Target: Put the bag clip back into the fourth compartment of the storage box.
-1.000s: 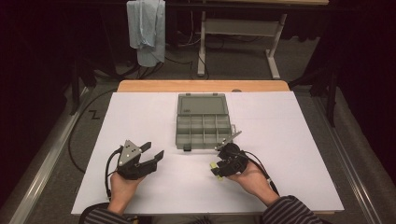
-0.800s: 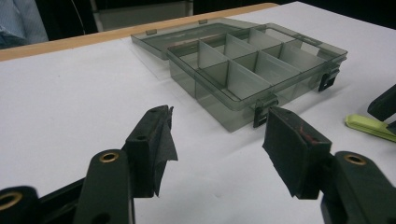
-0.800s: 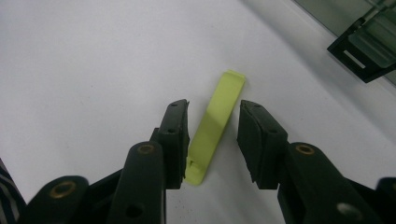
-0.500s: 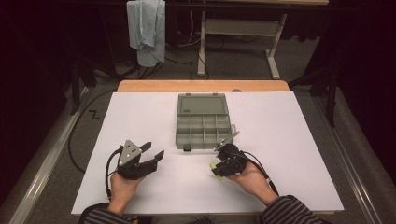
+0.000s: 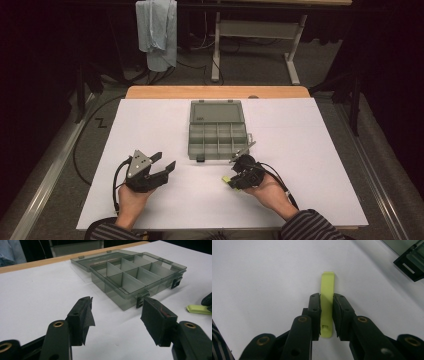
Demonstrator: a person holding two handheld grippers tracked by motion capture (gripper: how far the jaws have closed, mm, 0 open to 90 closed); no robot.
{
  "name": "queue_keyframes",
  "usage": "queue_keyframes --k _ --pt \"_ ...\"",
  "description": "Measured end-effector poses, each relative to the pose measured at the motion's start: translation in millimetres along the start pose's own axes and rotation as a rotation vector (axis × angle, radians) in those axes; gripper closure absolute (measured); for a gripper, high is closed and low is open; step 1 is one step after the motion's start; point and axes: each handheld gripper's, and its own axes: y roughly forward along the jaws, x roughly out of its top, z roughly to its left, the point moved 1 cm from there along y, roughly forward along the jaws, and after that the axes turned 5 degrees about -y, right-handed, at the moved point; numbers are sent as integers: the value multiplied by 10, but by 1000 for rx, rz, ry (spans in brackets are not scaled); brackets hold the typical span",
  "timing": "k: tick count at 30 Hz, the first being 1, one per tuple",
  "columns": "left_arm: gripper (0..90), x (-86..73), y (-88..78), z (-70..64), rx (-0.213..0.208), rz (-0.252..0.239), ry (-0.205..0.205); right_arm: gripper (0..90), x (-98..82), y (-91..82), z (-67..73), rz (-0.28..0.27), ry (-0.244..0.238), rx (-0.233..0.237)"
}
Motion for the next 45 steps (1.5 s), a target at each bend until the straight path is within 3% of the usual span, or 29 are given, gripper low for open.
queue_keyframes --k 9,19,45 --pt "413 1 -1 1 0 -1 0 780 11 36 47 28 -37 -38" --pt "414 1 -3 -1 1 -6 -2 799 5 17 39 21 -42 -36" --pt "412 -1 3 1 1 -3 0 798 14 -290 -194 -94 15 -14"
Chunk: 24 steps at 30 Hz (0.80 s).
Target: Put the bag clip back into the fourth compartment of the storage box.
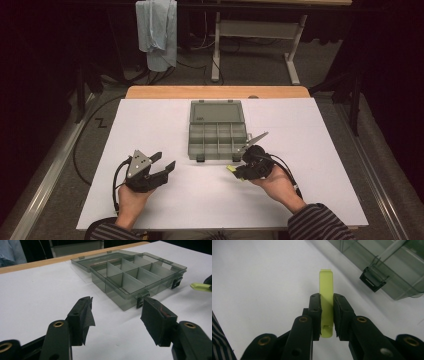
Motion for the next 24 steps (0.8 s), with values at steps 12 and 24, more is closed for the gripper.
queue_keyframes --k 12,24 --pt "414 0 2 7 -1 2 -3 798 56 -122 -100 -52 7 -30" --pt "414 0 -3 9 0 -2 -6 797 113 -222 -249 -58 27 -60"
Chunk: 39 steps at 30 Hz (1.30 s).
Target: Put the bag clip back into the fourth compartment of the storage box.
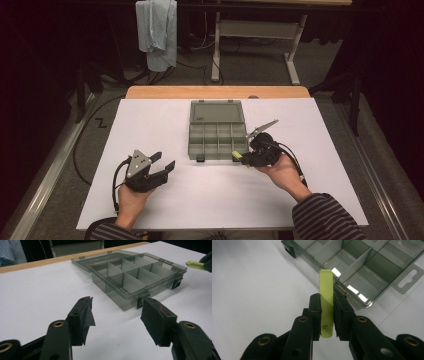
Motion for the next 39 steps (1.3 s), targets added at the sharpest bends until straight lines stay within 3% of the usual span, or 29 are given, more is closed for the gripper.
queue_keyframes --k 7,21,39 --pt "414 0 1 -1 1 0 0 797 37 -15 -46 14 -19 -34" --pt "415 1 -4 2 3 -4 2 796 179 -76 -203 5 11 -56" --pt "416 1 -5 4 3 -5 2 797 348 18 -421 27 27 -103"
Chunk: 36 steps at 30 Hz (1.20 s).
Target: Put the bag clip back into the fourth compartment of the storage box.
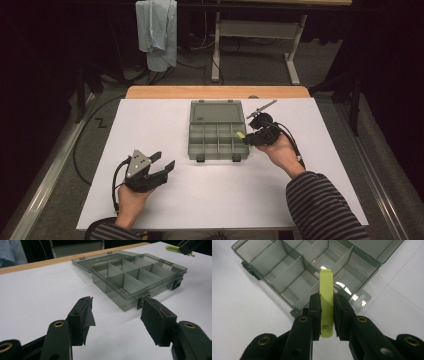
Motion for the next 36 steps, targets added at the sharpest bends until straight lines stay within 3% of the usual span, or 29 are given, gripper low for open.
queue_keyframes --k 11,36 --pt "416 0 2 4 -1 3 -1 797 118 111 -113 7 46 -24" --pt "416 -2 5 5 -2 1 0 796 274 338 -283 20 67 -71"
